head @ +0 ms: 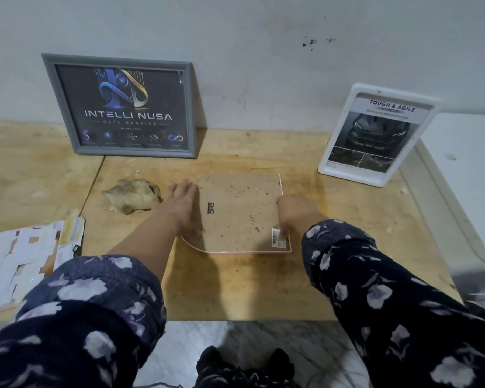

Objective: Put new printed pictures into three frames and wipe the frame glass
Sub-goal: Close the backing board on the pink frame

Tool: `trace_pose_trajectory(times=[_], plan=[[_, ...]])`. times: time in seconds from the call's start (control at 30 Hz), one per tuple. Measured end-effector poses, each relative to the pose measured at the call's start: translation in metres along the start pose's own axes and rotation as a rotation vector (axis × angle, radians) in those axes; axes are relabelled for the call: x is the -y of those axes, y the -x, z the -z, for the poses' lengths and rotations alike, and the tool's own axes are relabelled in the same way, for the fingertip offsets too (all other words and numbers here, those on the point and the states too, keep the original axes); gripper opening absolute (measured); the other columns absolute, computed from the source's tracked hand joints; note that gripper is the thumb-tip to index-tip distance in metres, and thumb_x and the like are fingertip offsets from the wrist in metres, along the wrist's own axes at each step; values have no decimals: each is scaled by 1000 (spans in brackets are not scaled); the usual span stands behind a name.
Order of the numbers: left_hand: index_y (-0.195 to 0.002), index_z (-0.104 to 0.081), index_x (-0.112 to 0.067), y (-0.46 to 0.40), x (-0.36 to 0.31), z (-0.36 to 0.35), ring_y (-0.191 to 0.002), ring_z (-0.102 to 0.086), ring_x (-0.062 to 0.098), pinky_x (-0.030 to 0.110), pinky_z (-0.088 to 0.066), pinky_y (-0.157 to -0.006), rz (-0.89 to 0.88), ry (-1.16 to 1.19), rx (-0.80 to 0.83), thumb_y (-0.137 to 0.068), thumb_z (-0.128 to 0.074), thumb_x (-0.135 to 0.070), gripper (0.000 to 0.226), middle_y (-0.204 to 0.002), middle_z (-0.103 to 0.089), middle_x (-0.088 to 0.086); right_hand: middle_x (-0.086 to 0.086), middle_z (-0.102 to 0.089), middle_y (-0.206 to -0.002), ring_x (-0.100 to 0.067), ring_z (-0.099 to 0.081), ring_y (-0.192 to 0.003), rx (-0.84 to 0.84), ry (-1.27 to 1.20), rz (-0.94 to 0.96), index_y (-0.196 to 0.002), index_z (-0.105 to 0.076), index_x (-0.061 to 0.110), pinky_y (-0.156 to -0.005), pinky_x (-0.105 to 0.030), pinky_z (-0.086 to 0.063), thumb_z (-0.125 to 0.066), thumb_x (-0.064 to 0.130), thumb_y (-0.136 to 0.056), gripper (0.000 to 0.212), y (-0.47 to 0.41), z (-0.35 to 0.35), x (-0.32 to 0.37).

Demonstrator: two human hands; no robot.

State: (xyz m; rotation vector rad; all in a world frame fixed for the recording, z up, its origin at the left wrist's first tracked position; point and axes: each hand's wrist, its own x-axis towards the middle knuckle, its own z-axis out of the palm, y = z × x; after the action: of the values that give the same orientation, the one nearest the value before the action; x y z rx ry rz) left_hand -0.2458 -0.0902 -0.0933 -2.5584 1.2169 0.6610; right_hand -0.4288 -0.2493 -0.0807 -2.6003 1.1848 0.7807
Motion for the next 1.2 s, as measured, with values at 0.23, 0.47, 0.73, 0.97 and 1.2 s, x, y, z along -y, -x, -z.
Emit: trace_pose_trajectory(times=[0.23, 0.47, 0.73, 0.97, 1.2], plan=[[-149, -23, -27, -16, -9, 25, -134, -35, 23, 43, -36, -106, -89, -107, 114, -60, -82, -57, 111, -155, -25, -7, -8, -40, -136, -29, -36, -126, -107, 152, 69, -120, -56, 14, -103, -44, -34, -77, 38, -73, 57, -10, 15, 11], [-140, -34, -23, -16, -24, 30, -126, -39, 24, 46, -32, -103, -65, -221, 19, -55, -80, -64, 105, -136, -42, -2, -7, 22, -158, -26, 20, -146, 122, 5, 264, -151, 10, 32, -110, -65, 13, -82, 50, -60, 131, -23, 8, 39], [-147, -22, -26, -13, -19, 15, -135, -31, 24, 50, -27, -108, -49, -54, -29, -64, -80, -52, 105, -150, -29, -2, -11, 18, -159, -31, 17, -146, 111, 50, 206, -151, 10, 28, -109, -65, 15, -84, 45, -60, 132, -30, 6, 52], [-149, 23, -24, 7, -6, -16, -145, 20, 31, 65, 9, -110, 72, 104, -163, -72, -69, -62, 125, -159, 22, -2, -6, -6, -159, -29, 1, -146, -51, -108, 266, -145, -27, 31, -113, -62, 7, -70, 20, -77, 81, 0, -17, 60], [-146, 30, -21, 19, -6, -36, -144, 21, 33, 70, 11, -106, 151, 183, -284, -79, -54, -69, 118, -158, 25, 1, -12, -69, -109, -36, -63, -106, -616, -227, 573, -87, -72, 11, -88, -52, -52, -68, 13, -77, 11, 44, -91, 85]])
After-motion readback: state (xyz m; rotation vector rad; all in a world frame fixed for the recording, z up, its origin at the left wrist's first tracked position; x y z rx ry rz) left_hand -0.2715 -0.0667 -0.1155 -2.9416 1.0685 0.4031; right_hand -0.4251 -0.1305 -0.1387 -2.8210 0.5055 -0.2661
